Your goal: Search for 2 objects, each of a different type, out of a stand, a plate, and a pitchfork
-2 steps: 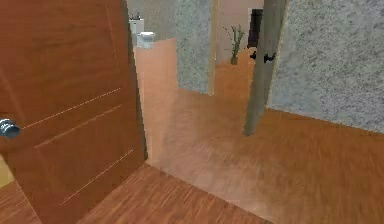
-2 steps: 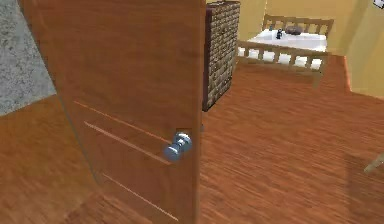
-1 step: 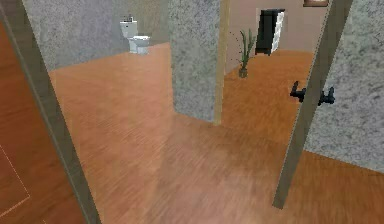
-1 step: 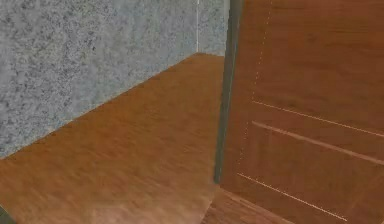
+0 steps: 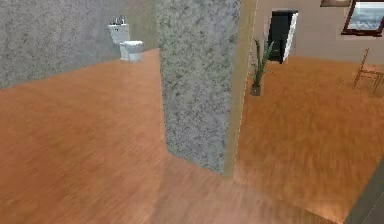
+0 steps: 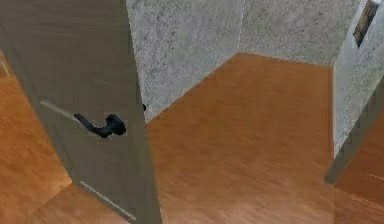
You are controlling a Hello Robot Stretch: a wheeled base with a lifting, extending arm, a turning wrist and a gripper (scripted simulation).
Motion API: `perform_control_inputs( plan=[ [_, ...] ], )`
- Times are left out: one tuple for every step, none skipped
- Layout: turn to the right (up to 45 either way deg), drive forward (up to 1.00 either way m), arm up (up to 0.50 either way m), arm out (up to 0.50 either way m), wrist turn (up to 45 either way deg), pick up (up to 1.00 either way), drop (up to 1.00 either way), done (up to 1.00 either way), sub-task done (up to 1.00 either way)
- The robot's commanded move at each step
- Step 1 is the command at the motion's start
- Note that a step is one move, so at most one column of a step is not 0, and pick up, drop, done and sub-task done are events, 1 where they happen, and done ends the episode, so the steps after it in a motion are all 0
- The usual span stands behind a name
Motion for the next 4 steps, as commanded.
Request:
perform_control_inputs(
  plan=[
    [-45.0, 0.0, 0.0, 0.0, 0.0, 0.0, 0.0, 0.0, 0.0],
    [-15.0, 0.0, 0.0, 0.0, 0.0, 0.0, 0.0, 0.0, 0.0],
    [0.0, 1.0, 0.0, 0.0, 0.0, 0.0, 0.0, 0.0, 0.0],
    [-3.0, 0.0, 0.0, 0.0, 0.0, 0.0, 0.0, 0.0, 0.0]
  ],
)
